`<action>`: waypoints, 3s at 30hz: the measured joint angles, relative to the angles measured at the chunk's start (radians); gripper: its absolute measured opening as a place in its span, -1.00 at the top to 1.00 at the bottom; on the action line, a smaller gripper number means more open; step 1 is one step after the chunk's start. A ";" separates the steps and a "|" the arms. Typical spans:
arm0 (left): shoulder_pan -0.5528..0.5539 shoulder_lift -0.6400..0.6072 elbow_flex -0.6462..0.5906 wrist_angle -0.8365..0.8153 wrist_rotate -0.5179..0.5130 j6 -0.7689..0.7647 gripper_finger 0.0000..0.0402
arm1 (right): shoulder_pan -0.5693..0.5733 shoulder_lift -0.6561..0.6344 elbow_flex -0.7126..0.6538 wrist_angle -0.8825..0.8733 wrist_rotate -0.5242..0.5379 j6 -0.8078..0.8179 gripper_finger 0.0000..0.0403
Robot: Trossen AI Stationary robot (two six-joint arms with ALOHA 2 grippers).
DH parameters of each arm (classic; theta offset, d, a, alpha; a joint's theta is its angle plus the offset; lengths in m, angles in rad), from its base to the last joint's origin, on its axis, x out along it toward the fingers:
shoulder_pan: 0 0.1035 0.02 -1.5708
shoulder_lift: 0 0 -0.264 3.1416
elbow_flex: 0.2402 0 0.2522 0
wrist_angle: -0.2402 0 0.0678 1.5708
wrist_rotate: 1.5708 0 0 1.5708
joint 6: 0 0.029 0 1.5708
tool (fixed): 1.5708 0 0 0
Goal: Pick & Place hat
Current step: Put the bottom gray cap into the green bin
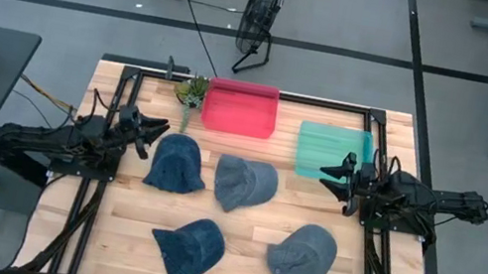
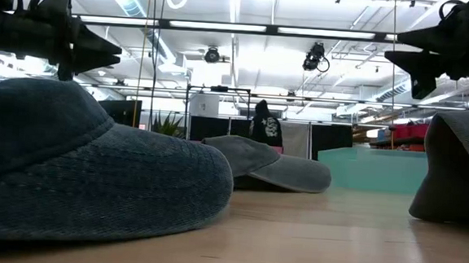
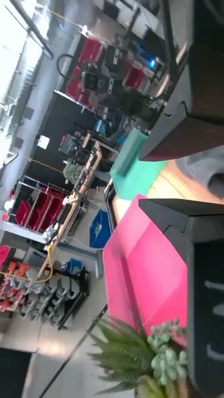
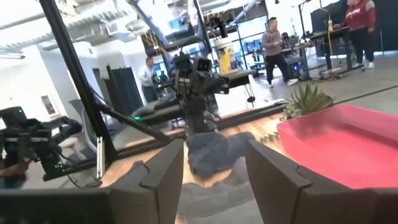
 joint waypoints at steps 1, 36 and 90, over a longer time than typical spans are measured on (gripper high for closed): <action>0.000 0.000 0.000 0.009 0.012 -0.018 0.45 | 0.000 0.000 0.000 -0.004 0.000 0.001 0.12; -0.046 0.748 0.656 -0.117 0.219 0.582 0.45 | 0.108 0.722 0.863 -0.620 -0.135 0.107 -0.02; -0.047 0.807 0.663 -0.110 0.190 0.621 -0.06 | 0.325 1.500 1.434 -1.681 0.125 0.781 0.99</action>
